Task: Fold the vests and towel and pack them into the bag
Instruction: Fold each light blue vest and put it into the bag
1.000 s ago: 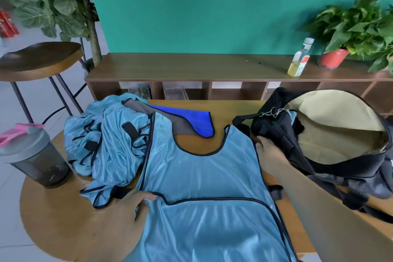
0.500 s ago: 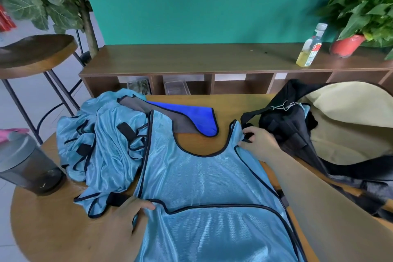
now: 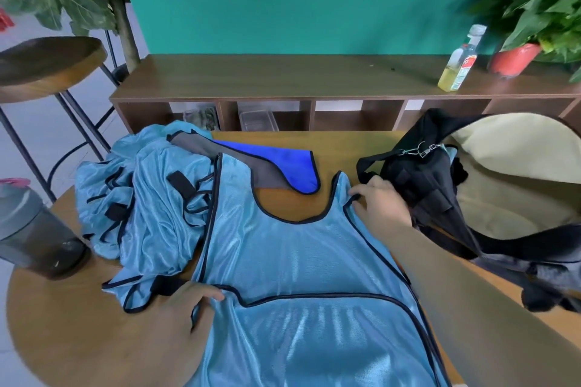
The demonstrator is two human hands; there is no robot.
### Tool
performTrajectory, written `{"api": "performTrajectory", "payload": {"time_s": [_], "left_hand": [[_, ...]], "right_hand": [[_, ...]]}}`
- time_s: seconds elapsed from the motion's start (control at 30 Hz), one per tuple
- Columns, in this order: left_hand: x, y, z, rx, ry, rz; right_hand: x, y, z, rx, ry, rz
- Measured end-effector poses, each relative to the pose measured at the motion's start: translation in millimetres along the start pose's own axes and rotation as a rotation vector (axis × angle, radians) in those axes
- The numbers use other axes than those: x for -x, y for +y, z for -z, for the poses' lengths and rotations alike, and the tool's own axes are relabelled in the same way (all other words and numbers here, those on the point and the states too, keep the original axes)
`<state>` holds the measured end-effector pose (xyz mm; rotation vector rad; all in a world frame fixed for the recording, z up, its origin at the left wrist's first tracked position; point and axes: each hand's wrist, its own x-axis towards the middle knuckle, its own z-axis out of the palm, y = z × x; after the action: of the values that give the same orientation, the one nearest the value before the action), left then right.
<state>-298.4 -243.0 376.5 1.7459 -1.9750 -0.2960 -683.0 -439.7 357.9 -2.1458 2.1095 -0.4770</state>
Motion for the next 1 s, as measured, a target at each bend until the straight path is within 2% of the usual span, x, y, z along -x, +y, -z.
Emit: {"api": "performTrajectory", "payload": {"time_s": [0.07,0.1,0.2,0.37,0.47,0.57,0.63,0.77,0.87,0.93,1.0], "left_hand": [[-2,-8,-4,-0.165,-0.006,0.087],[1,-19,-7,-0.171,-0.035,0.135],[-6,-21,-13,0.073,-0.143,0.225],[0,-23,-13,0.103,-0.086,0.184],[4,-28,-12,-0.003,-0.076,0.162],[3,-23,-11,0.025,-0.057,0.175],[3,-18,-8,0.017,-0.044,0.176],[3,-17,-8,-0.004,-0.061,0.202],[2,-18,-11,0.046,-0.073,0.194],[2,-20,-12,0.083,-0.062,0.187],[2,-24,-15,0.108,-0.069,0.188]], "right_hand": [[-4,-2,6,-0.015,-0.048,-0.041],[-4,-5,7,-0.024,-0.049,-0.055],[-6,-8,17,-0.215,0.038,-0.186],[-12,-10,27,-0.668,0.104,-0.438],[-21,-11,26,-0.828,0.072,-0.561],[-36,-8,21,-0.953,0.004,-0.672],[-39,-6,20,-0.846,-0.046,-0.64],[-34,3,13,-0.065,-0.056,-0.211],[-27,3,2,0.287,-0.042,-0.141],[-16,-8,1,0.471,0.044,-0.124],[-2,-25,2,0.479,0.142,-0.061]]}}
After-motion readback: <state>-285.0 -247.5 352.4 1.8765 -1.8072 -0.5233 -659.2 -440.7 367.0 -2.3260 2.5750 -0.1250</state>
